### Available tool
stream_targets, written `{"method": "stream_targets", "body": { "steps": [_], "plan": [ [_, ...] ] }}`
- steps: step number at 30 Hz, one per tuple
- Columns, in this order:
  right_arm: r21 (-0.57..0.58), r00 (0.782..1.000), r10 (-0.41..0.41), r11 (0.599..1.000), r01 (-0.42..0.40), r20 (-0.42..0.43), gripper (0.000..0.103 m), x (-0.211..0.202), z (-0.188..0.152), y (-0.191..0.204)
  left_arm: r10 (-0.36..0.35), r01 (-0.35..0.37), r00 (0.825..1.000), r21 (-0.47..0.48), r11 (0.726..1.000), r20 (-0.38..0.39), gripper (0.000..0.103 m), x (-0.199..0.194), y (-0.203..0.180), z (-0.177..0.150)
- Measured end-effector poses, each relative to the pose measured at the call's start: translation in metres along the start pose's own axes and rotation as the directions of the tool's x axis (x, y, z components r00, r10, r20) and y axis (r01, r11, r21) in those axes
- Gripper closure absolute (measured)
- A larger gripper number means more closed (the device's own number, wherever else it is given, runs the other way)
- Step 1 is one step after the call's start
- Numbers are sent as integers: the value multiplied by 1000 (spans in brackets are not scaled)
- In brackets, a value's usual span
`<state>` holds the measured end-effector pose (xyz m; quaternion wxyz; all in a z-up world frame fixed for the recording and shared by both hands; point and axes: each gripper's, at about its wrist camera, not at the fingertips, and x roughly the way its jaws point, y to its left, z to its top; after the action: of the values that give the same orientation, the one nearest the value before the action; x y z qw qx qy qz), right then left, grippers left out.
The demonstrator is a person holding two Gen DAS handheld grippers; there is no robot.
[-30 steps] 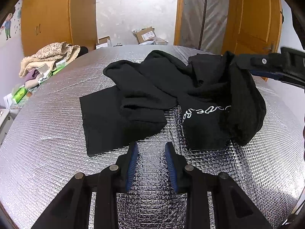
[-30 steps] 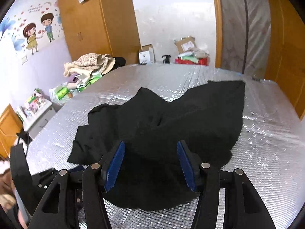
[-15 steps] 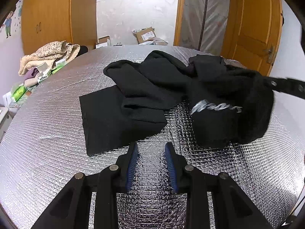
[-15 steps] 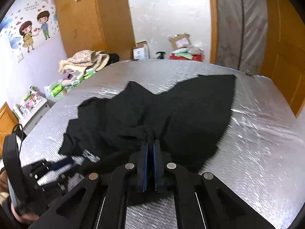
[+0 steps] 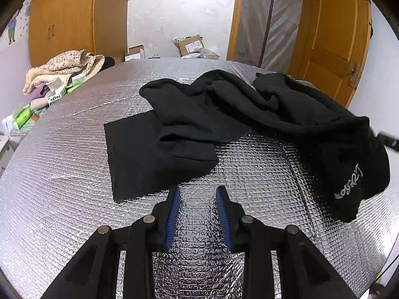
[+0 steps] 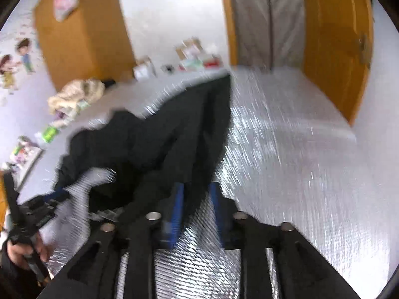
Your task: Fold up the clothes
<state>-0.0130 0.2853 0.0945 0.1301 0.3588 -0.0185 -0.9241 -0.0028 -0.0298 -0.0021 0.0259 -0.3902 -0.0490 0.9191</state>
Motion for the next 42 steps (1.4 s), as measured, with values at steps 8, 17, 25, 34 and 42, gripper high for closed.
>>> {"method": "stream_targets", "body": {
  "steps": [8,17,25,34,42],
  "plan": [
    [-260,991,122,957,-133,-60,59,39,46,63,42,-43,999,-75,996,-11,72,-6,23,5],
    [-470,936,185,825,-313,-300,59,123,47,167,101,-102,995,-122,987,-15,72,-9,44,9],
    [-413,924,91,875,-253,-372,100,196,45,178,114,-116,993,-126,985,-24,72,-5,52,11],
    [-24,994,100,995,-101,-42,96,171,139,81,101,-103,995,-135,985,-20,72,-5,54,12],
    [-9,991,130,992,-130,-15,73,95,85,30,-67,69,998,-94,993,21,72,-12,18,17]
  ]
}}
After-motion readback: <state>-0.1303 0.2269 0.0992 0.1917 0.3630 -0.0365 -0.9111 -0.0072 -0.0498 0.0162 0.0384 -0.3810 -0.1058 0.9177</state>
